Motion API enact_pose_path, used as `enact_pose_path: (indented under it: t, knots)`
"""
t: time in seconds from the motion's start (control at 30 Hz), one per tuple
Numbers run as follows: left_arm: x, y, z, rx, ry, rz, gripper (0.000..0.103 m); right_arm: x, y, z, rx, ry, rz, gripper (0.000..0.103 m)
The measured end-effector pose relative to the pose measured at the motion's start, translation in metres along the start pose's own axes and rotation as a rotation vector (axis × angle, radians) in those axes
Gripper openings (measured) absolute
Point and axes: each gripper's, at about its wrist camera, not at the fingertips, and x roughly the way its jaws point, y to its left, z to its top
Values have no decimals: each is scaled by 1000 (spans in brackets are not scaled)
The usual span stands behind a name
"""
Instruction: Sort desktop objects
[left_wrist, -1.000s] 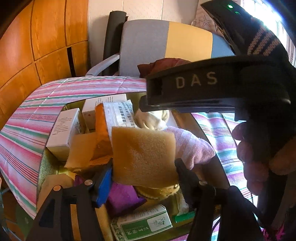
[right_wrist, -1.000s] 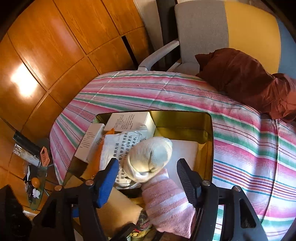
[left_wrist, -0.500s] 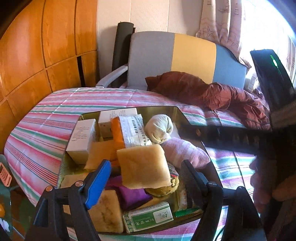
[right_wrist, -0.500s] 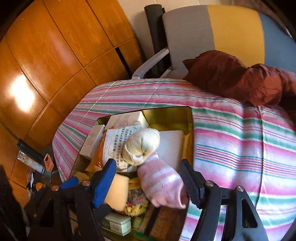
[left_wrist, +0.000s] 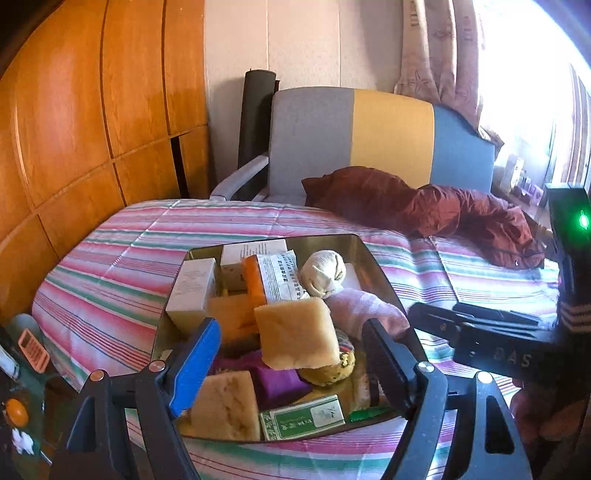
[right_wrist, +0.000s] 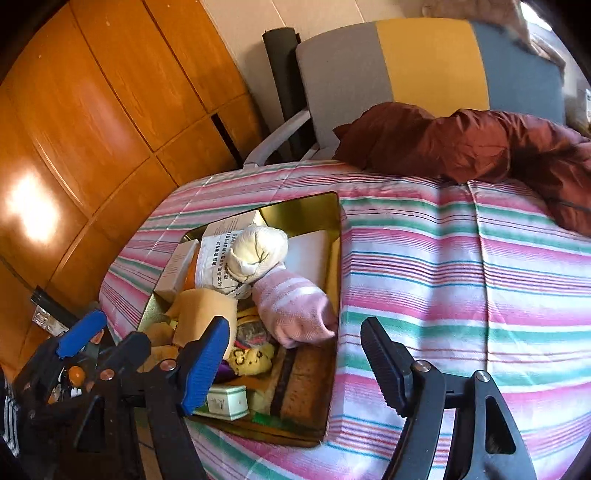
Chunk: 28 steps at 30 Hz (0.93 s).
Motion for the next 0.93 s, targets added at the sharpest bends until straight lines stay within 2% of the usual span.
enact_pose_path:
  t: [0.13, 0.27, 0.6, 0.7, 0.8, 0.93]
  knots:
    - [1, -2, -2, 5, 11, 14, 80, -6, -10, -8, 25, -6, -12, 79]
    - [1, -4, -4, 8, 20, 24, 80, -7, -13, -16, 34, 1, -18, 79]
    - [7, 0, -4, -26, 39, -33, 80, -2, -15, -30, 31, 26, -45, 81]
    - [6, 2, -4, -31, 21, -37, 67, 0, -16, -31, 33, 33, -53, 81]
    - [4, 4, -3, -27, 5, -22, 63, 1, -18, -32, 36, 34, -68, 81]
    - [6, 6, -2, -23, 9, -26, 63, 1, -23, -31, 32, 16, -125, 81]
